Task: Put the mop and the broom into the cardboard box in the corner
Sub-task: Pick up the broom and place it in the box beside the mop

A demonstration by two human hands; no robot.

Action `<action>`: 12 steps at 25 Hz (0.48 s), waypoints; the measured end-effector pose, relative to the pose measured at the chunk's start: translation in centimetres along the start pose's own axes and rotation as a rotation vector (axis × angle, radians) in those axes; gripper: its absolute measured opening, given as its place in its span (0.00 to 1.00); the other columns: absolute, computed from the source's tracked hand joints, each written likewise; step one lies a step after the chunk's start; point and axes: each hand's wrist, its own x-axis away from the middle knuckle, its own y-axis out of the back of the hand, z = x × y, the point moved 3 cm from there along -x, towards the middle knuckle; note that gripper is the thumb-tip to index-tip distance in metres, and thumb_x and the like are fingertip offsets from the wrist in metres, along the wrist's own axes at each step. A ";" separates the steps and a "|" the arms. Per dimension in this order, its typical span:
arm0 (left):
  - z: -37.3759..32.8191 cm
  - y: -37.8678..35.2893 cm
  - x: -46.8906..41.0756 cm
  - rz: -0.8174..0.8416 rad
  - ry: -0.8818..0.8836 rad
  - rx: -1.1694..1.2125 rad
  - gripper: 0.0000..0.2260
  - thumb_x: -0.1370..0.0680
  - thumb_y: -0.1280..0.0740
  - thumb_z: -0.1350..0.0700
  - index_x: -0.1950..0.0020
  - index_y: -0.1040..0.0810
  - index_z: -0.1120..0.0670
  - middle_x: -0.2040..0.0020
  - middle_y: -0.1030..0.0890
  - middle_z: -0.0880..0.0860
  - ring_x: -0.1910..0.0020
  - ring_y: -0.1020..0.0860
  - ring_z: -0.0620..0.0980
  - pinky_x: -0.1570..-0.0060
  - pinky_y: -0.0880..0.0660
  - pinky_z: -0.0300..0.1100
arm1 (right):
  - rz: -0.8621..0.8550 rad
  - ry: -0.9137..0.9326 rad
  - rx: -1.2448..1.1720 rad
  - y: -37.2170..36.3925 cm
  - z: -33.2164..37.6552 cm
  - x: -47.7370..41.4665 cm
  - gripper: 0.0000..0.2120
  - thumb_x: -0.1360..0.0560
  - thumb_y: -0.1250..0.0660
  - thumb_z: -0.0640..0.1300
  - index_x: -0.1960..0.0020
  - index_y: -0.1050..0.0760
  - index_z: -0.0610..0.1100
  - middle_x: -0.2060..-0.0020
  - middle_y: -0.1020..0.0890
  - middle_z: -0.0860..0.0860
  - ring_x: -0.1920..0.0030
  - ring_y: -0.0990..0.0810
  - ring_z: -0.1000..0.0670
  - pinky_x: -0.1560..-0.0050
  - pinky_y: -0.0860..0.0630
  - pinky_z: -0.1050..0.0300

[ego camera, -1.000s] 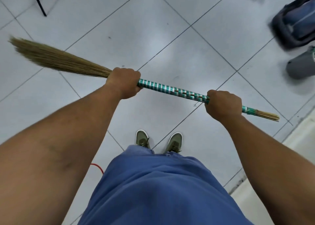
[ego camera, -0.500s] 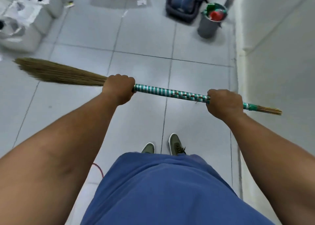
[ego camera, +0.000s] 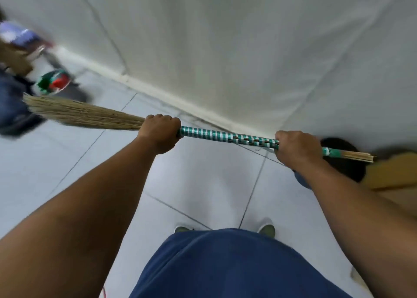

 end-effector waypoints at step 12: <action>-52.9 4.5 -6.6 -0.140 -0.824 -0.165 0.10 0.23 0.37 0.52 0.46 0.27 0.56 0.48 0.20 0.57 0.47 0.23 0.59 0.46 0.29 0.51 | 0.071 -0.867 -0.110 -7.3 -37.5 31.5 0.06 0.26 0.37 0.45 0.51 0.24 0.47 0.54 0.18 0.44 0.53 0.18 0.39 0.57 0.26 0.51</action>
